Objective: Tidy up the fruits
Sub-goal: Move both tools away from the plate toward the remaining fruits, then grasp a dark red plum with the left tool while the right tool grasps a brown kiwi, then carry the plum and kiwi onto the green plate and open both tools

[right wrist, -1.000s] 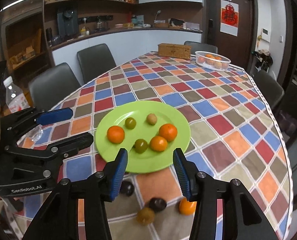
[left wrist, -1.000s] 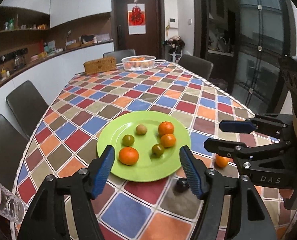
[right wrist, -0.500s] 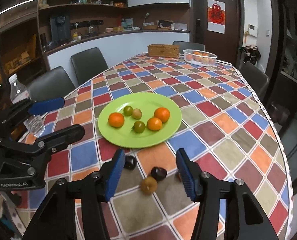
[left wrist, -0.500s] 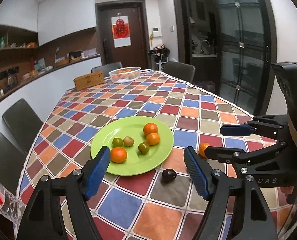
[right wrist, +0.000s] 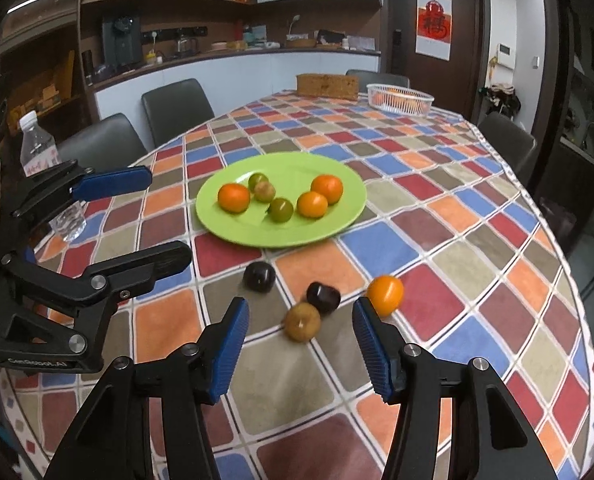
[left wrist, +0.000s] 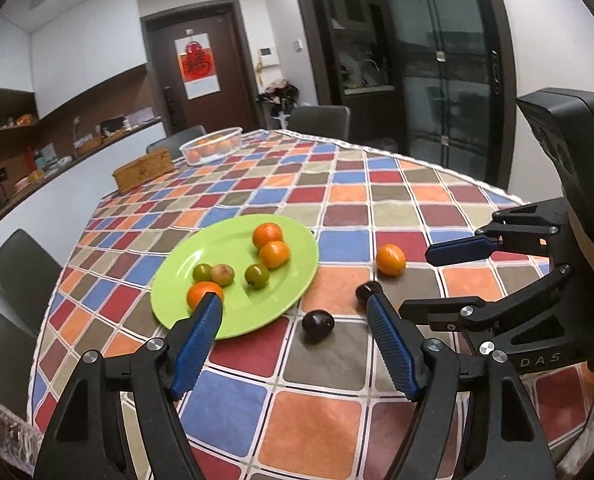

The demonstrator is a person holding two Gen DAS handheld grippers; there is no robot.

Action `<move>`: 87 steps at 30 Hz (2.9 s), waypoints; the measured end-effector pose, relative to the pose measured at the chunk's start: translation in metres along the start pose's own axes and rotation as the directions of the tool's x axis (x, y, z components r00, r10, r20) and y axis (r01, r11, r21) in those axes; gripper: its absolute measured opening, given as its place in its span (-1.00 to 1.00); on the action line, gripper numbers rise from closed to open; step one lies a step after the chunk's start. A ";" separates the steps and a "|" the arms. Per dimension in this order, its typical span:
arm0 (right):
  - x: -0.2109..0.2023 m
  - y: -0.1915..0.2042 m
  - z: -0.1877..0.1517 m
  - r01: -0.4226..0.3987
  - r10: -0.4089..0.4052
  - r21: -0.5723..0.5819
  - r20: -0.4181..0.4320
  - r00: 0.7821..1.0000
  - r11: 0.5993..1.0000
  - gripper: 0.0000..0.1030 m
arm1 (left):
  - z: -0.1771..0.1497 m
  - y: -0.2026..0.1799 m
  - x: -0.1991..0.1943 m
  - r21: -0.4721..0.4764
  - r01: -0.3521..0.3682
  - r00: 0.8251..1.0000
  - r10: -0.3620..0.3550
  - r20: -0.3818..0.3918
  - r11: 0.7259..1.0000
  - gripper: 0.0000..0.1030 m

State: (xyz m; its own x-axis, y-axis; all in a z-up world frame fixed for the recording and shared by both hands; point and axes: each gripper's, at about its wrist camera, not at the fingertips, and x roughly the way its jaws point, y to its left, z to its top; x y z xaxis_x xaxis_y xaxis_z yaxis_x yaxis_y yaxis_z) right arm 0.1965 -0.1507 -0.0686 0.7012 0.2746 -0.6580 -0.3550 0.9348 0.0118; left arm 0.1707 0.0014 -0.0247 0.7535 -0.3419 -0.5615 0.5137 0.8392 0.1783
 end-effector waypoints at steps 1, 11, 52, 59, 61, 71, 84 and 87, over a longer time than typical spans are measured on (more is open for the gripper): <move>0.003 0.000 -0.001 -0.003 0.003 0.002 -0.008 1.000 1.000 0.06 | -0.001 0.000 0.003 0.006 0.008 1.000 -0.008 -0.006 1.000 0.43; 0.031 -0.010 -0.012 -0.017 0.021 0.056 -0.085 0.996 0.998 0.06 | -0.014 -0.004 0.046 0.066 0.088 0.990 -0.081 -0.114 0.994 0.21; 0.058 -0.016 -0.012 -0.097 0.110 0.098 -0.139 0.984 0.990 -0.45 | -0.010 -0.006 0.093 0.042 0.155 0.964 -0.141 -0.226 0.987 -0.45; 0.043 -0.017 -0.010 -0.096 0.107 0.099 -0.109 0.988 0.990 -0.45 | -0.003 -0.008 0.071 0.026 0.123 0.974 -0.115 -0.196 0.992 -0.44; 0.038 -0.017 -0.007 -0.096 0.106 0.098 -0.096 0.990 0.990 -0.45 | 0.000 -0.008 0.065 0.013 0.112 0.977 -0.108 -0.185 0.994 -0.45; 0.012 -0.013 0.017 -0.108 0.109 0.073 -0.001 0.994 0.991 -0.45 | 0.017 0.004 0.028 -0.059 0.051 0.991 -0.057 -0.118 0.997 -0.45; 0.000 -0.005 0.068 -0.126 0.125 0.008 0.112 0.986 0.992 -0.45 | 0.041 0.039 0.012 -0.127 -0.045 0.998 0.038 -0.054 0.991 -0.45; 0.006 -0.003 0.081 -0.126 0.126 -0.010 0.119 0.985 0.992 -0.45 | 0.044 0.050 0.015 -0.150 -0.059 0.997 0.052 -0.052 0.987 -0.45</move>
State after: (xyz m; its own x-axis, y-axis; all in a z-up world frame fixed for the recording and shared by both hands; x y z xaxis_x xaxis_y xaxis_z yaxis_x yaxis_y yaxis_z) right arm 0.2515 -0.1334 -0.0113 0.7195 0.4153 -0.5566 -0.4466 0.8905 0.0871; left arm 0.2254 0.0198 0.0114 0.7567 -0.2756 -0.5928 0.4008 0.9120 0.0876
